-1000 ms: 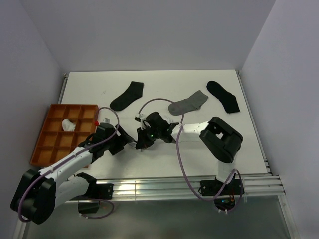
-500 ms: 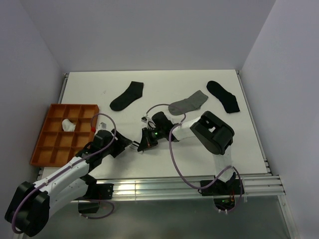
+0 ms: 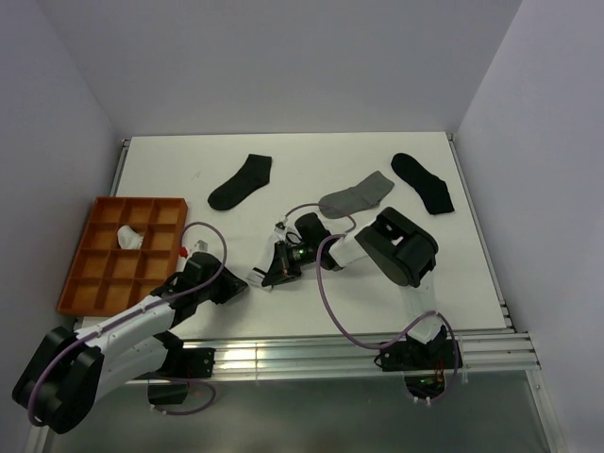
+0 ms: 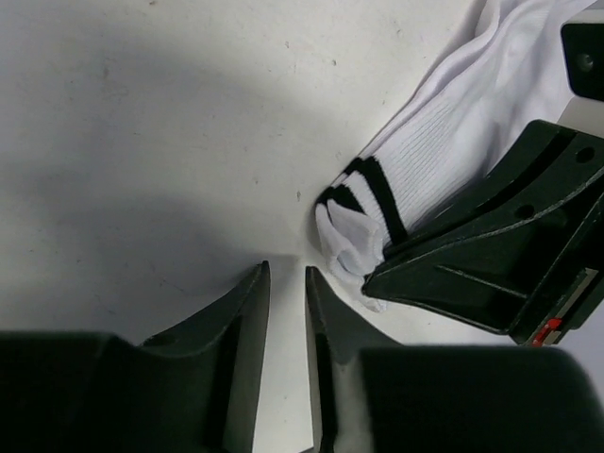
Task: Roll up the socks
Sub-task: Roll the sock at the center of the board.
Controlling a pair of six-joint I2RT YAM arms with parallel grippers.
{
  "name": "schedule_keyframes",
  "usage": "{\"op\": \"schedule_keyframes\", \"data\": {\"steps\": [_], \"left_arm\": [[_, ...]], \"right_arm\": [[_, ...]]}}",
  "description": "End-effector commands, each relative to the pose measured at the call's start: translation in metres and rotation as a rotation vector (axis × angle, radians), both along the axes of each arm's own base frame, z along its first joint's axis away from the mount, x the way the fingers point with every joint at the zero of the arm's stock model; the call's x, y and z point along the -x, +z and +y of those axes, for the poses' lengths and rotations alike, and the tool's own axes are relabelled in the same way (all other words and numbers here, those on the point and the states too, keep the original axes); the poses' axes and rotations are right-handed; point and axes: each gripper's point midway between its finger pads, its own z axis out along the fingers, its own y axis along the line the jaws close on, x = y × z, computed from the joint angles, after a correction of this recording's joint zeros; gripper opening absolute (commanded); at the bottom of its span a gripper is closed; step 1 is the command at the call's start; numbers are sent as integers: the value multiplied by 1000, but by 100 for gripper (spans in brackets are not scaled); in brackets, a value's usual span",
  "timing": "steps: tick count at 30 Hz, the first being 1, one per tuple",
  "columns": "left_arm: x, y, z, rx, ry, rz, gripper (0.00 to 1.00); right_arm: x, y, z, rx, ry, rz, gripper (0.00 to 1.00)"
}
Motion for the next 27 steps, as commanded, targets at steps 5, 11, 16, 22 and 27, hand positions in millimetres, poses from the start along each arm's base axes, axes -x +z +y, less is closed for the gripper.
{"op": "schedule_keyframes", "data": {"steps": [5,11,16,22,27], "left_arm": [[-8,-2,-7,-8,-16,-14,22],[-14,0,-12,3,-13,-19,20],[-20,9,-15,18,-13,-46,23],[-25,13,-18,15,-20,-54,29],[-26,8,-19,10,-19,-43,29]], "right_arm": [[-4,-15,-4,51,-25,18,0],[-5,-16,-3,56,-25,22,0],[-5,-16,-3,60,-22,22,0],[-8,-16,-2,66,-19,13,0],[-8,-16,-2,78,-17,13,0]]}}
